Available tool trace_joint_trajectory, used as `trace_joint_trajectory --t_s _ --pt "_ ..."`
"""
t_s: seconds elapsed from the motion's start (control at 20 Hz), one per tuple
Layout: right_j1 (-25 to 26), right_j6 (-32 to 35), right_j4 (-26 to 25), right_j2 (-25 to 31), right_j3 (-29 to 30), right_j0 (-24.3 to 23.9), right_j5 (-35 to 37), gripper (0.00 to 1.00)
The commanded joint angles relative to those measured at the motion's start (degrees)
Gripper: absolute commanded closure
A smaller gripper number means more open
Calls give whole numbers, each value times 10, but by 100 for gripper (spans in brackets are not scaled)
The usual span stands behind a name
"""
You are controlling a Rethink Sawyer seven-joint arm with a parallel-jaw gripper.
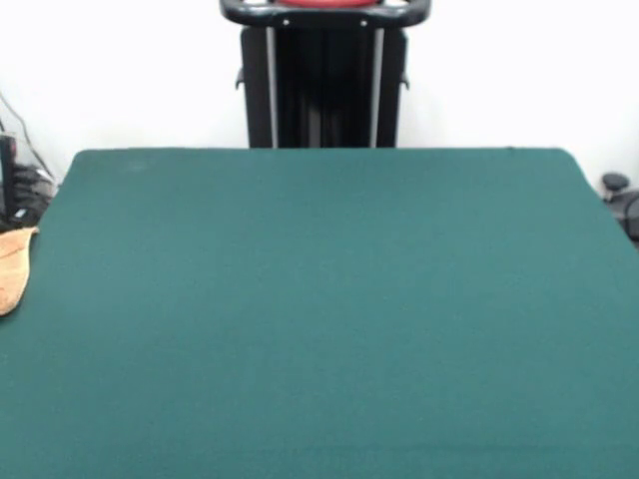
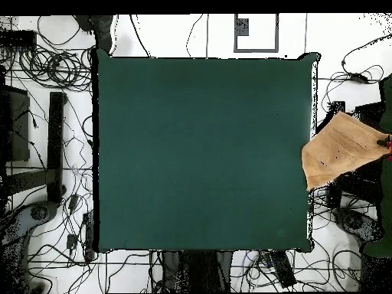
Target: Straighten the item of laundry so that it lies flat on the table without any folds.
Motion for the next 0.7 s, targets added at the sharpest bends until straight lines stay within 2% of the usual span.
trace_joint_trajectory --t_s 0.05,0.25,0.45,0.7 --pt "11 -174 -22 58 -20 34 66 100" --pt "31 -189 -29 64 -47 39 79 100" --pt "60 -216 -45 71 -104 52 116 100" --pt "46 -212 -52 66 -119 56 126 100"
